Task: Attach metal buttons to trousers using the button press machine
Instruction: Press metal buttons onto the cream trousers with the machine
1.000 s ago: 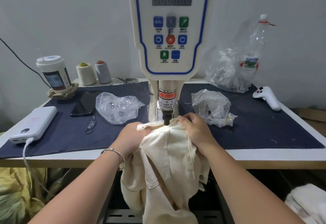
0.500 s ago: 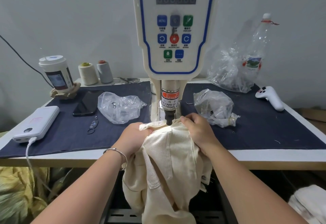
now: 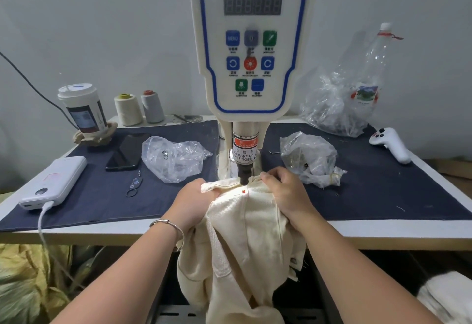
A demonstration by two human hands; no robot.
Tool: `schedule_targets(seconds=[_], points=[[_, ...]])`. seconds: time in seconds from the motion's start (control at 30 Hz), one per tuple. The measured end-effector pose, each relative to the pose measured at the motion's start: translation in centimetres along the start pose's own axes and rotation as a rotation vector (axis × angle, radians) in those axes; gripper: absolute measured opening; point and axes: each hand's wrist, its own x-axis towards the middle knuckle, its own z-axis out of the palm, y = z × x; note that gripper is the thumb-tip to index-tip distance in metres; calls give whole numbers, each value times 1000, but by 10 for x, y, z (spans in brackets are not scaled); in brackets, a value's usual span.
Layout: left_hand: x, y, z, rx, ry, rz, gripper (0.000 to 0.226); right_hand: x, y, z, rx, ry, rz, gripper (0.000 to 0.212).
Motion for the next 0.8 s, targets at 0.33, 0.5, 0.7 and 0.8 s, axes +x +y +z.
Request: schedule_targets(seconds=[0.33,0.5,0.7,0.8], points=[[-10,4,-9,-239,122,89,23,-13,-43,-8,95,50,52,23],[-21,14,-29,-183,-106,-56,9,-33,-72,-18,215,-98,431,18],[-48,4,-41,-491,-430,-167,32,-70,-75,-28,316,-268,513,24],[-54,9,-55,-636,-503,-224,46,-72,-94,-40,407,-263,389,19]])
